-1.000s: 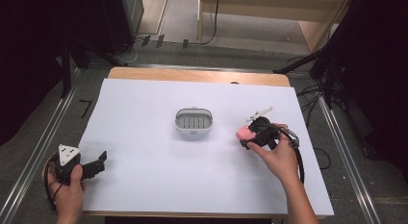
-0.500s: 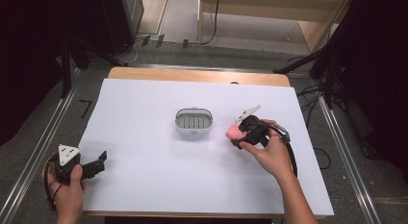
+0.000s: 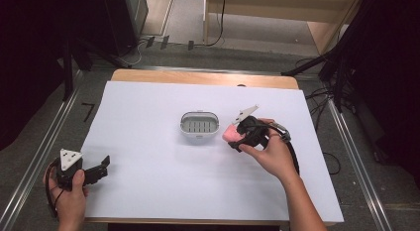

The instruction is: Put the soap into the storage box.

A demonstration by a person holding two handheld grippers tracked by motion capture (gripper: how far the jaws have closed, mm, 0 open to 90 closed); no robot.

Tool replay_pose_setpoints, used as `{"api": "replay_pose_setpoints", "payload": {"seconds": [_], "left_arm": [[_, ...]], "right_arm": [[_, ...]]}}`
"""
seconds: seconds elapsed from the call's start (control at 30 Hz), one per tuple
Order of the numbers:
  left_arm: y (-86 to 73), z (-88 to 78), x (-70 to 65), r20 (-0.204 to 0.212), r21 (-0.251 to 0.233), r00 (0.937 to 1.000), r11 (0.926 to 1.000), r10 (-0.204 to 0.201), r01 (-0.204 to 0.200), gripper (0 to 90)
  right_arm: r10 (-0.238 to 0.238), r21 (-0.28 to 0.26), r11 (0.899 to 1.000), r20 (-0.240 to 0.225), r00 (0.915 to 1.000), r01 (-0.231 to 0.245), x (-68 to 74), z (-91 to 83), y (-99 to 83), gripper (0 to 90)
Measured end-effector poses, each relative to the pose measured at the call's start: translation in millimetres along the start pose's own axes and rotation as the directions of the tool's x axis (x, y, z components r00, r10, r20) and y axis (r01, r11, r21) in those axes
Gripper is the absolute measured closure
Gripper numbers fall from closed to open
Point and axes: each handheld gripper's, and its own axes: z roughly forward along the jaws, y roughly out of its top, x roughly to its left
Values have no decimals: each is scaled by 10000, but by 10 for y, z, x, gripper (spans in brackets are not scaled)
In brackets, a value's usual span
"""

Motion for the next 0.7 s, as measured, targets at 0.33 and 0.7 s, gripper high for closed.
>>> {"api": "replay_pose_setpoints", "payload": {"seconds": [0.33, 0.7], "left_arm": [[-1, -1, 3, 13, -13, 10000, 10000, -9, 9, 76], [-1, -1, 2, 0, -21, 10000, 10000, -31, 31, 76]], "right_arm": [[-432, -98, 9990, -82, 9990, 431, 26, 17, 127, 386], [-632, -356, 9974, -195, 9978, 625, 8, -29, 264, 386]]}}
